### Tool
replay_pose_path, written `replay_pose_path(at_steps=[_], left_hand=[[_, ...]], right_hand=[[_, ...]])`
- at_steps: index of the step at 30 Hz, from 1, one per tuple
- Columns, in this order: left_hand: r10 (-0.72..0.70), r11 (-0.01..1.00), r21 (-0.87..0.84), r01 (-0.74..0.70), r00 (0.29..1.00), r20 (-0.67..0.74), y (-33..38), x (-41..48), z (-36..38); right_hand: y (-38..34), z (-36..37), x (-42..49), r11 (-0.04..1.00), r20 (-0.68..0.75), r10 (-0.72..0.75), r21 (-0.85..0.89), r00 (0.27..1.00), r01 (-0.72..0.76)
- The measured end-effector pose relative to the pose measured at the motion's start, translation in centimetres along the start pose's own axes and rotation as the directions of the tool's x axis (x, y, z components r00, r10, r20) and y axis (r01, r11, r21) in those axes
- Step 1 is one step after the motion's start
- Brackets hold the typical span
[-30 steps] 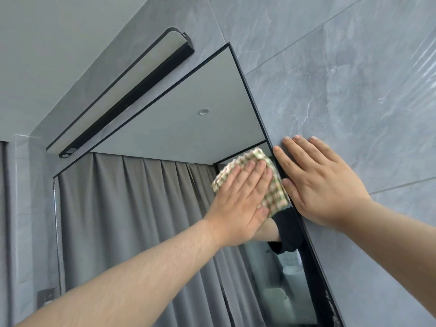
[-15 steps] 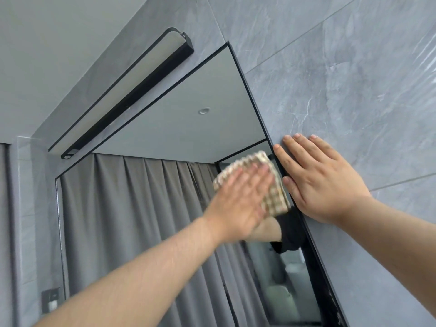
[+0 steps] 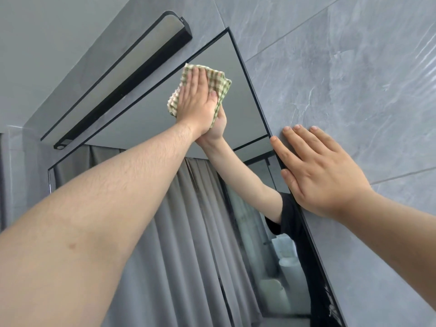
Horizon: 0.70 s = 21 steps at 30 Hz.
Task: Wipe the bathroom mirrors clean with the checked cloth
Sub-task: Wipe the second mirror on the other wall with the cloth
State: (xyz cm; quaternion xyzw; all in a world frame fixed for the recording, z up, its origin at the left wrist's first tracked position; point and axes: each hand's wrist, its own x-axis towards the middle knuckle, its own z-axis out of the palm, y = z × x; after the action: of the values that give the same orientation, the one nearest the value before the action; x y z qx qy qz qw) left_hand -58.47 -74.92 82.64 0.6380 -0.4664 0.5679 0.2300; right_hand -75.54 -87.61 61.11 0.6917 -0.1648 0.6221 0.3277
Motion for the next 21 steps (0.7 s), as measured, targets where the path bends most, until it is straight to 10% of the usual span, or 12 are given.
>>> replay_pose_path(at_steps=[9,21], left_hand=[[0.343,0.931,0.081,-0.357,0.928,0.147,1.4,-14.6,3.0],[0.739,0.605,0.217,-0.766,0.642,0.203,2.4,-37.5,10.3]], right_hand=[[0.0,0.0,-0.1,1.0,-0.009,-0.01,0.008,1.0,0.01],[0.1,-0.1,0.0,0.999,-0.028,-0.019,0.033,0.999,0.02]])
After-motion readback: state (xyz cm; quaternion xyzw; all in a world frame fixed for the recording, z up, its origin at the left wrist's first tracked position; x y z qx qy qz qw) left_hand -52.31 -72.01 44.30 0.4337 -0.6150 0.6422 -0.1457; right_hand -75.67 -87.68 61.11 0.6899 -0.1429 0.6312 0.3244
